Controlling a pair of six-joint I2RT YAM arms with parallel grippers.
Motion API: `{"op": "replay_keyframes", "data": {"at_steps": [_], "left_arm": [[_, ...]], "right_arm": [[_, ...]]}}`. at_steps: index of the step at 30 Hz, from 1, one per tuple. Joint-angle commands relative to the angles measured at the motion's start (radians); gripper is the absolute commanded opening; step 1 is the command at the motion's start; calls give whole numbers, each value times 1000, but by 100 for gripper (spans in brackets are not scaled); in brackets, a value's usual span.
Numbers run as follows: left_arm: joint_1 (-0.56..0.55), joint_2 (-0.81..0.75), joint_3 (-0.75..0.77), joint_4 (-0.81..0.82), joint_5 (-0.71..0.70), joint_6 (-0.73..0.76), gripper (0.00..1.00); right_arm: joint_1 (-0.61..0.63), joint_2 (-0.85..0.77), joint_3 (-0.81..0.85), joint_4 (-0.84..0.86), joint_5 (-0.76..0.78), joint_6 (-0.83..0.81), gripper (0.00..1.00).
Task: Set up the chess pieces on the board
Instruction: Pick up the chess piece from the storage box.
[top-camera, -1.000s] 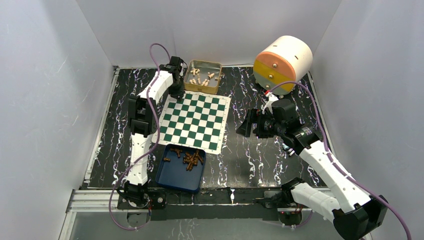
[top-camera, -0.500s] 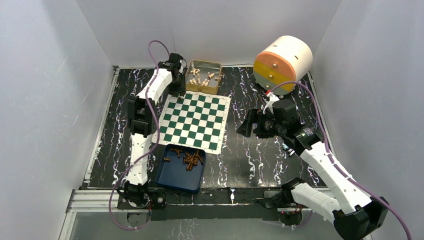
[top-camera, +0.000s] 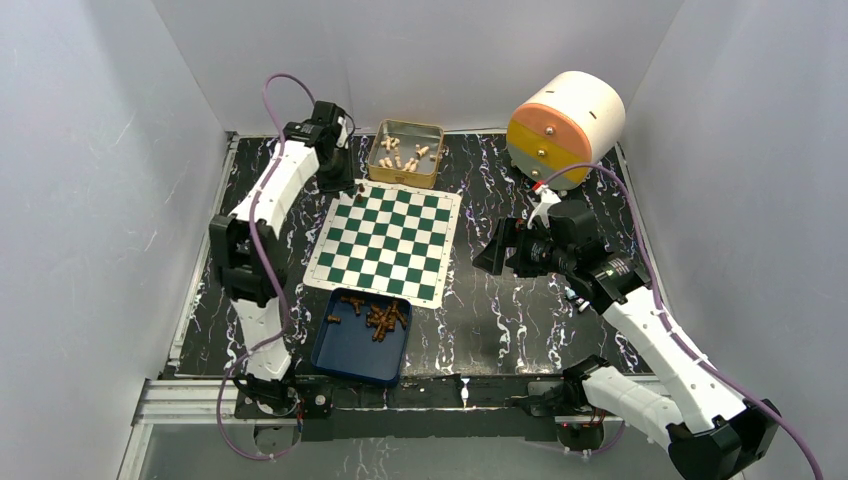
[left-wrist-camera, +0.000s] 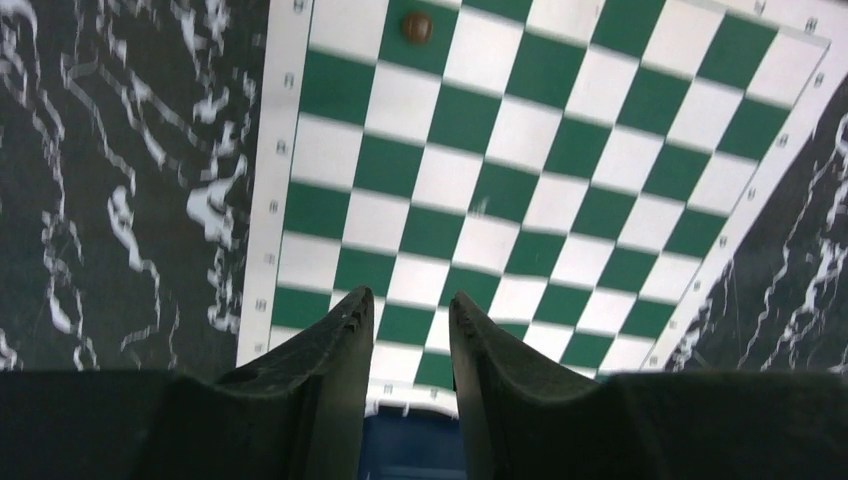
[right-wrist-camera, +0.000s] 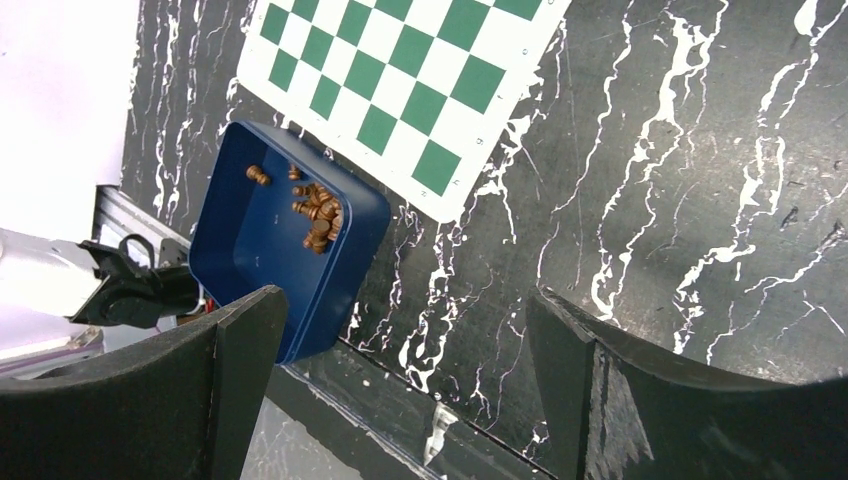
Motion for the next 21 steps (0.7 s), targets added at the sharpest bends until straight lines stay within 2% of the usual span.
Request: {"op": "replay_keyframes", "data": {"at_steps": [1, 4, 9, 14, 16, 21], "left_arm": [[2, -185, -143, -26, 23, 13, 31], [-9, -297, -277, 0, 76, 15, 29], [-58, -441, -500, 27, 79, 26, 28], [-183, -558, -668, 71, 57, -35, 26], [-257, -590, -714, 99, 68, -63, 26], [-313, -631, -788, 161, 60, -129, 23]], "right_arm": [[3, -24, -9, 49, -31, 14, 98], [2, -25, -8, 46, -33, 14, 98], [3, -29, -2, 43, -44, 16, 97], [2, -26, -11, 42, -36, 16, 96], [3, -18, -10, 31, -19, 10, 97], [2, -15, 0, 19, -2, 5, 98]]}}
